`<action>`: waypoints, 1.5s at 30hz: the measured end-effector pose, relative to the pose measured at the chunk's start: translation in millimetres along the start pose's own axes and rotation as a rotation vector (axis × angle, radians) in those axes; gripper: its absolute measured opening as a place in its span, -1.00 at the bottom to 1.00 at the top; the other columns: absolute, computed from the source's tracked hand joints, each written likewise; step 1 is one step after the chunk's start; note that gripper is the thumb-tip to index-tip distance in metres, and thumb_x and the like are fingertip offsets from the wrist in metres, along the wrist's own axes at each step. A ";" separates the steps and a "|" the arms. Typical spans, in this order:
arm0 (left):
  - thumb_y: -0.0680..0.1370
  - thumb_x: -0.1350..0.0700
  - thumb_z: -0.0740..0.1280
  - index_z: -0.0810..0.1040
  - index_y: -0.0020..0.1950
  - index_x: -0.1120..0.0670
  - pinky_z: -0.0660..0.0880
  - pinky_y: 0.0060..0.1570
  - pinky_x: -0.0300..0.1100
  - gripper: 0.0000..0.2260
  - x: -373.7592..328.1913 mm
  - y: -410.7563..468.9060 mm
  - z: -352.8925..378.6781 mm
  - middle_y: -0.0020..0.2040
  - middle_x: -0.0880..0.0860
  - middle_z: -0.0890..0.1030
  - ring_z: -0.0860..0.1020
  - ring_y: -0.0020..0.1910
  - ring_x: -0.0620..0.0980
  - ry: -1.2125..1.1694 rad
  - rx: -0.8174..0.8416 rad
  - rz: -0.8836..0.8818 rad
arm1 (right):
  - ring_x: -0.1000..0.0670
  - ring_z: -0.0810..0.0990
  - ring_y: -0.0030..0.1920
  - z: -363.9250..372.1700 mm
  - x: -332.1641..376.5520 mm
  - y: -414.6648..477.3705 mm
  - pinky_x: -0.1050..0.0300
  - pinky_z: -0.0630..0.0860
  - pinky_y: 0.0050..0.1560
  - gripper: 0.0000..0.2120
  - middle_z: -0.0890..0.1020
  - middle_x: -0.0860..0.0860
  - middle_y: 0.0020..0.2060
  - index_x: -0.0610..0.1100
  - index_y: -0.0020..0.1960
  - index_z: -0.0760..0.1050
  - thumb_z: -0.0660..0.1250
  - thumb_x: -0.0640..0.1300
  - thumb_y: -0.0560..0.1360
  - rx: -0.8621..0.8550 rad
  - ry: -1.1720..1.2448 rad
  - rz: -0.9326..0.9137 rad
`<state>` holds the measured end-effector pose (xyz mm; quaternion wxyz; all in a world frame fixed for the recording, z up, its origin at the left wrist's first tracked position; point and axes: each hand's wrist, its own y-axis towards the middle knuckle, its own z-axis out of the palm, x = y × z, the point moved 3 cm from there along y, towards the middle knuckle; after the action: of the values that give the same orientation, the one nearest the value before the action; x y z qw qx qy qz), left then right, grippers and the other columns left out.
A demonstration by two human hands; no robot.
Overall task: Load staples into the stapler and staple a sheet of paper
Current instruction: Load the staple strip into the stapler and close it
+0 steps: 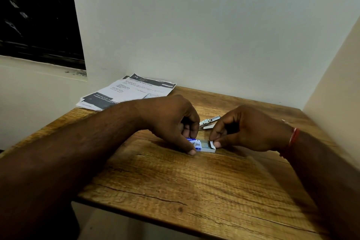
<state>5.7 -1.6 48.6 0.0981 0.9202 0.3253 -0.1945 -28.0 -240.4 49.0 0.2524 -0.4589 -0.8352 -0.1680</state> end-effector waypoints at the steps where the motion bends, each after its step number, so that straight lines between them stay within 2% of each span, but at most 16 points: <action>1: 0.43 -0.11 0.76 0.79 0.01 -0.01 0.46 -0.34 -0.48 -0.70 -0.5 -0.2 0.0 -0.27 -0.14 0.72 0.61 -0.37 -0.32 0.005 -0.003 0.001 | -0.03 0.81 -0.05 0.2 0.0 0.3 -0.07 0.72 0.10 -0.86 0.85 0.07 -0.10 0.12 0.01 0.83 0.69 -0.06 0.48 -0.001 -0.011 0.001; 5: 0.43 -0.13 0.75 0.80 0.01 -0.01 0.47 -0.33 -0.48 -0.70 -2.9 -0.2 0.0 -0.25 -0.15 0.72 0.61 -0.36 -0.32 0.033 -0.002 0.001 | -0.11 0.81 -0.02 0.8 -0.1 0.2 -0.27 0.71 0.16 -0.88 0.85 0.03 -0.08 0.15 0.00 0.83 0.67 -0.04 0.50 0.008 -0.026 0.003; 9: 0.44 -0.13 0.75 0.80 0.01 -0.01 0.46 -0.33 -0.48 -0.71 -4.9 -0.1 0.4 -0.27 -0.17 0.71 0.61 -0.36 -0.32 0.038 -0.012 0.000 | -0.15 0.81 0.01 2.0 -0.3 1.0 -0.33 0.68 0.19 -0.87 0.85 0.00 -0.07 0.15 0.01 0.83 0.67 -0.04 0.50 0.002 -0.031 -0.002; 14: 0.45 -0.14 0.73 0.80 0.01 -0.02 0.51 -0.31 -0.41 -0.71 -7.0 0.2 2.8 -0.20 -0.08 0.76 0.62 -0.34 -0.29 0.040 -0.024 0.007 | -0.09 0.80 -0.02 4.4 1.1 1.3 -0.27 0.69 0.15 -0.88 0.85 0.05 -0.09 0.13 0.02 0.84 0.67 -0.06 0.51 -0.016 -0.059 -0.018; 19: 0.45 -0.14 0.74 0.80 0.00 -0.02 0.49 -0.32 -0.45 -0.71 -7.8 0.2 4.3 -0.22 -0.08 0.76 0.61 -0.36 -0.30 0.043 -0.042 0.014 | -0.08 0.80 -0.01 9.5 5.0 2.9 -0.22 0.69 0.14 -0.87 0.85 0.06 -0.09 0.07 0.02 0.84 0.67 -0.11 0.51 -0.047 -0.064 -0.039; 24: 0.44 -0.19 0.73 0.80 0.00 -0.06 0.48 -0.33 -0.45 -0.70 -9.9 0.7 4.7 -0.28 -0.16 0.71 0.63 -0.36 -0.29 0.065 -0.062 0.037 | 0.11 0.80 -0.10 15.6 9.8 3.6 0.04 0.75 0.04 -0.89 0.83 0.15 -0.12 0.04 0.00 0.83 0.68 -0.11 0.50 -0.075 -0.053 -0.060; 27: 0.43 -0.20 0.73 0.80 -0.01 -0.05 0.48 -0.33 -0.45 -0.69 -9.6 1.0 5.0 -0.30 -0.18 0.69 0.63 -0.36 -0.29 0.074 -0.078 0.047 | 0.12 0.80 -0.11 16.4 9.8 3.9 0.02 0.76 0.04 -0.88 0.83 0.14 -0.12 0.02 0.01 0.82 0.68 -0.13 0.50 -0.085 -0.030 -0.064; 31: 0.43 -0.21 0.73 0.79 -0.02 -0.06 0.51 -0.33 -0.43 -0.69 -8.4 1.5 6.0 -0.24 -0.11 0.74 0.64 -0.35 -0.27 0.066 -0.091 0.051 | 0.07 0.82 -0.08 14.4 8.0 4.6 -0.06 0.76 0.09 -0.88 0.84 0.11 -0.10 -0.01 0.03 0.82 0.68 -0.14 0.51 -0.087 -0.016 -0.070; 35: 0.42 -0.20 0.74 0.78 -0.03 -0.06 0.53 -0.32 -0.41 -0.69 -6.4 3.1 7.3 -0.22 -0.10 0.76 0.66 -0.33 -0.26 0.050 -0.099 0.042 | 0.06 0.83 -0.03 11.5 3.8 3.7 0.08 0.76 0.12 -0.81 0.85 0.08 -0.05 -0.04 0.10 0.81 0.67 -0.21 0.51 -0.024 0.048 -0.064; 38: 0.41 -0.21 0.74 0.78 -0.05 -0.04 0.57 -0.31 -0.34 -0.68 -5.6 3.8 8.1 -0.24 -0.10 0.75 0.65 -0.35 -0.26 0.046 -0.117 0.045 | 0.00 0.84 -0.02 13.0 1.9 4.8 -0.05 0.78 0.15 -0.78 0.85 0.03 -0.05 -0.07 0.08 0.80 0.70 -0.21 0.47 -0.035 0.079 -0.058; 40: 0.41 -0.19 0.74 0.78 -0.07 -0.03 0.55 -0.34 -0.38 -0.68 -5.4 4.5 8.5 -0.25 -0.11 0.75 0.64 -0.36 -0.28 0.040 -0.125 0.053 | 0.01 0.84 -0.04 14.7 0.7 6.4 -0.10 0.78 0.15 -0.78 0.85 0.04 -0.06 -0.07 0.06 0.80 0.71 -0.22 0.45 -0.057 0.069 -0.063; 43: 0.40 -0.19 0.75 0.78 -0.06 -0.03 0.52 -0.34 -0.42 -0.68 -4.4 5.6 9.4 -0.24 -0.09 0.76 0.65 -0.36 -0.28 0.033 -0.123 0.060 | 0.02 0.84 -0.03 16.2 -0.2 7.6 -0.09 0.78 0.15 -0.78 0.85 0.04 -0.06 -0.08 0.06 0.79 0.71 -0.23 0.45 -0.062 0.062 -0.070; 45: 0.40 -0.20 0.74 0.78 -0.05 -0.04 0.51 -0.34 -0.43 -0.68 -3.9 5.7 9.2 -0.23 -0.10 0.76 0.66 -0.35 -0.27 0.031 -0.121 0.064 | 0.03 0.84 -0.03 14.9 -0.1 6.8 -0.01 0.78 0.12 -0.78 0.85 0.04 -0.05 -0.07 0.08 0.79 0.70 -0.22 0.47 -0.038 0.063 -0.068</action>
<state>3.9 -11.0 42.2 0.1546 0.9255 0.3082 -0.1568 -26.2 -229.3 37.1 0.2641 -0.4293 -0.8386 -0.2070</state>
